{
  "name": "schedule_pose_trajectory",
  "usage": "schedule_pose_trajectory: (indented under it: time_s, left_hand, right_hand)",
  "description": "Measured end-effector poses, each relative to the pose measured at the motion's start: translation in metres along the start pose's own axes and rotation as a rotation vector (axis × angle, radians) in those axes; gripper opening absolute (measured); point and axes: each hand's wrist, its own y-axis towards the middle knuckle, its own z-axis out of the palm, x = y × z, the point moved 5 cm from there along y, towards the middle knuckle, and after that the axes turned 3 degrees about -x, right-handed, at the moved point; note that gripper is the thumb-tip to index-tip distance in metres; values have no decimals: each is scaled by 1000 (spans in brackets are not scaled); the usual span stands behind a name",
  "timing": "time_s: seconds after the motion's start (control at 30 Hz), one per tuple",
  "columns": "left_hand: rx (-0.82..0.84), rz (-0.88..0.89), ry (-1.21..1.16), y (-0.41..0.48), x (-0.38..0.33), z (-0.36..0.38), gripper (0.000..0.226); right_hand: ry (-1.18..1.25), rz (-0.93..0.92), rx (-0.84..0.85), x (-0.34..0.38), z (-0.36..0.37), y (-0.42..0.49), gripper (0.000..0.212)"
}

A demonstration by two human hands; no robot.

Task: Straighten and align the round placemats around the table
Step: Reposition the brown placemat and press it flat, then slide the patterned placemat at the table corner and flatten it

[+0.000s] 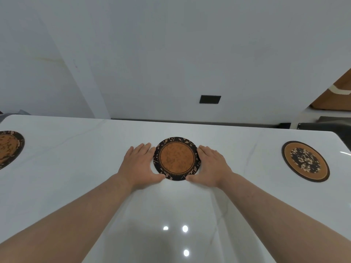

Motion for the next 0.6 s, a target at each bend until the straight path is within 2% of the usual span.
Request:
schedule_pose_trajectory:
  time_s: [0.07,0.17,0.3,0.37,0.6]
  left_hand:
    - [76,-2,-5,1,-2,-4,107]
    - [212,23,-50,-7,-6,-19,92]
    - [254,5,-41,-38,-11,-53,68]
    - [231,-55,-38,-60,-6,-69,65]
    - [209,-196,-114,-151,9,-102,55]
  right_hand:
    - [-8,-2,50,3,-7,-1,105]
    - [30,-22,103,13,-22,-8,69]
    - [18,-80,26,23,-45,-29,35]
    - [4,-95,31,27,-53,-42,31]
    - [9,-76,74,47,-81,-100,39]
